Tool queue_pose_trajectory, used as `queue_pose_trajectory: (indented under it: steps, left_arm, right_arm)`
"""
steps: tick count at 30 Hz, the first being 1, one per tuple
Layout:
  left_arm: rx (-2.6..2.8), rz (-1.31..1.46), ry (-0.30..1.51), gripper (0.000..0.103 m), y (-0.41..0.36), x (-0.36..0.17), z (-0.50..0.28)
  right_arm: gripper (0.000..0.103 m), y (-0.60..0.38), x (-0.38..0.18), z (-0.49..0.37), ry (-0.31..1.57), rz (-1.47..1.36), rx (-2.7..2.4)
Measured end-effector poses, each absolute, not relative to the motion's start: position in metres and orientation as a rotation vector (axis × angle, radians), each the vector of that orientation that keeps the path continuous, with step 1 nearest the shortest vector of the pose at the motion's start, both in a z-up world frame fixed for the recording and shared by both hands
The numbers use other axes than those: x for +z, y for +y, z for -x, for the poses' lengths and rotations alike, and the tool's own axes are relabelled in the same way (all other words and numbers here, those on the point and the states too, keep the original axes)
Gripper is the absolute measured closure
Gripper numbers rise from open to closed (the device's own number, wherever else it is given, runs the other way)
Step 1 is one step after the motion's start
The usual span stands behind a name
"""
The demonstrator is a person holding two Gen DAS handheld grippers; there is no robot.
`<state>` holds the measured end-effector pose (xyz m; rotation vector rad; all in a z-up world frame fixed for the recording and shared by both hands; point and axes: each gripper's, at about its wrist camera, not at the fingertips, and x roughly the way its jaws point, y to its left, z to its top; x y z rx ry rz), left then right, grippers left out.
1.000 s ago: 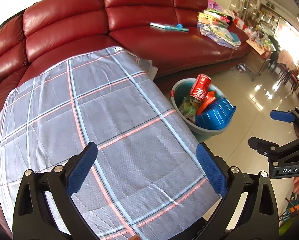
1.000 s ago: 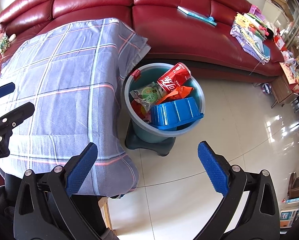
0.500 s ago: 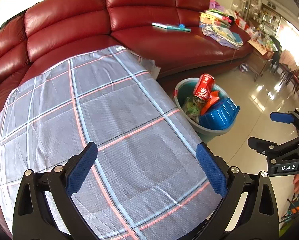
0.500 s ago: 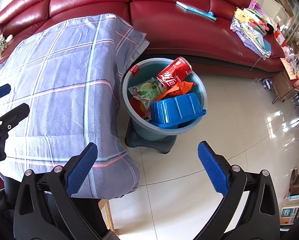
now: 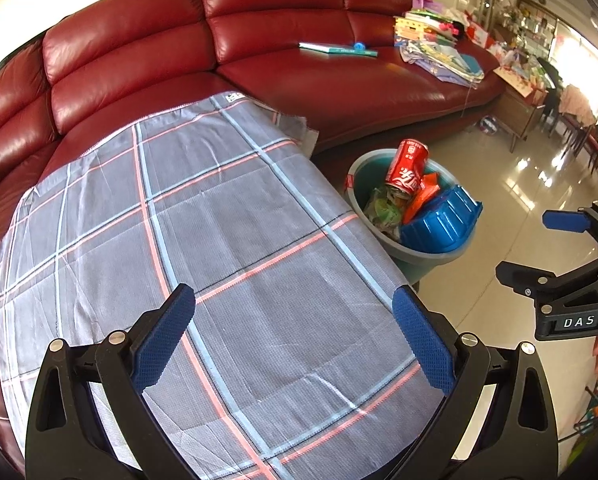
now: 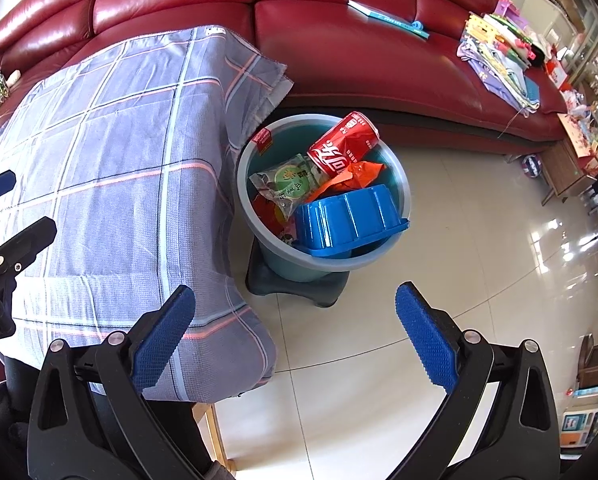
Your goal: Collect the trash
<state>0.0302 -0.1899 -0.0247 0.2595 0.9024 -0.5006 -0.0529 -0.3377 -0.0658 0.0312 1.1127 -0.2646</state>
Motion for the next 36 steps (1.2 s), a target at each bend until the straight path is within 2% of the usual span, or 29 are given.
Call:
queue_pose_trajectory:
  steps: [36]
  left_arm:
    - [-0.479,-0.254,0.929,0.004,-0.186,-0.027,-0.042]
  right_arm:
    - [0.007,-0.346,-0.061,0.047,1.121,-0.006,-0.299]
